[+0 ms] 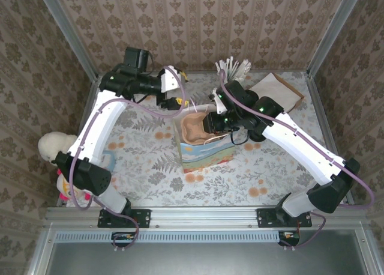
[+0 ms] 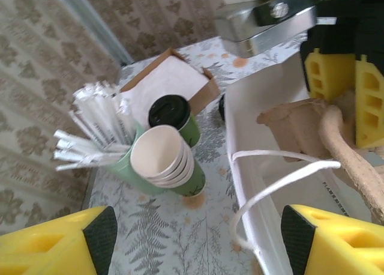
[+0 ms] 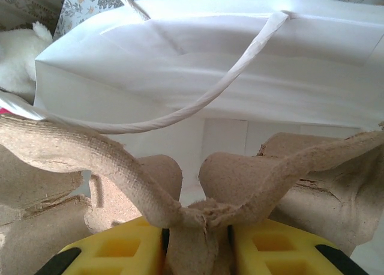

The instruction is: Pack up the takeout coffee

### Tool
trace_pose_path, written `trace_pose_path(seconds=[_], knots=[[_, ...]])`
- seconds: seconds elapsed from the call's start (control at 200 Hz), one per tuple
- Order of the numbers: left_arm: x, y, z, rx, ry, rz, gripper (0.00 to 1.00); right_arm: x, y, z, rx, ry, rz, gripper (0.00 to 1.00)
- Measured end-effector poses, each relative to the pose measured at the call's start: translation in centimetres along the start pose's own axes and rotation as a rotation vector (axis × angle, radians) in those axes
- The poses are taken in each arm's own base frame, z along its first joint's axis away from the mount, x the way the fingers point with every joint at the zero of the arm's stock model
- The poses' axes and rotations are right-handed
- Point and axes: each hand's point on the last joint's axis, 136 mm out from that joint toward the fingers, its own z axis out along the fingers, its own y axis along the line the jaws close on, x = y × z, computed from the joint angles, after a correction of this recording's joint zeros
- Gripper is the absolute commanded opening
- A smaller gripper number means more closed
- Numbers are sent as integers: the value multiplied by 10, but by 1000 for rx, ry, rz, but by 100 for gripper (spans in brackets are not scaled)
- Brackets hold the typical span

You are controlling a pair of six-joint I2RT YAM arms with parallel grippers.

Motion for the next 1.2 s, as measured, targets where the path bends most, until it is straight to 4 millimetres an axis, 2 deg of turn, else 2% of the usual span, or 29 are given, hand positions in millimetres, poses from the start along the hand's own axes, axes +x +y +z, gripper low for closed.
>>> trace_pose_path(seconds=[0.16, 0.35, 0.41, 0.505, 0.57, 0.655, 0.82, 0.92, 1.06, 1.2], knots=[[1, -8, 12, 77, -18, 56, 59, 2, -1, 0, 2, 10, -1, 29], [-4, -15, 22, 140, -61, 75, 47, 3, 0, 0, 2, 11, -2, 29], [-9, -20, 24, 159, -83, 72, 50, 3, 0, 0, 2, 13, -3, 29], [-19, -25, 25, 181, -135, 64, 64, 5, 0, -4, 13, 21, -1, 30], [-22, -28, 24, 184, -162, 51, 69, 4, 0, -8, 23, 17, -1, 30], [-20, -32, 22, 173, -175, 13, 70, 2, 3, -13, 30, 6, -5, 30], [-13, -14, -2, 105, -191, -59, 78, 1, 3, -16, 52, -1, -4, 30], [-15, -15, -9, 105, -205, -70, 81, 2, 1, -12, 68, 9, -3, 30], [-24, -20, -7, 123, -219, -85, 81, 5, -2, -4, 93, 32, -5, 30], [-26, -22, 6, 133, -197, -115, 78, 4, 0, -2, 106, 38, -14, 30]])
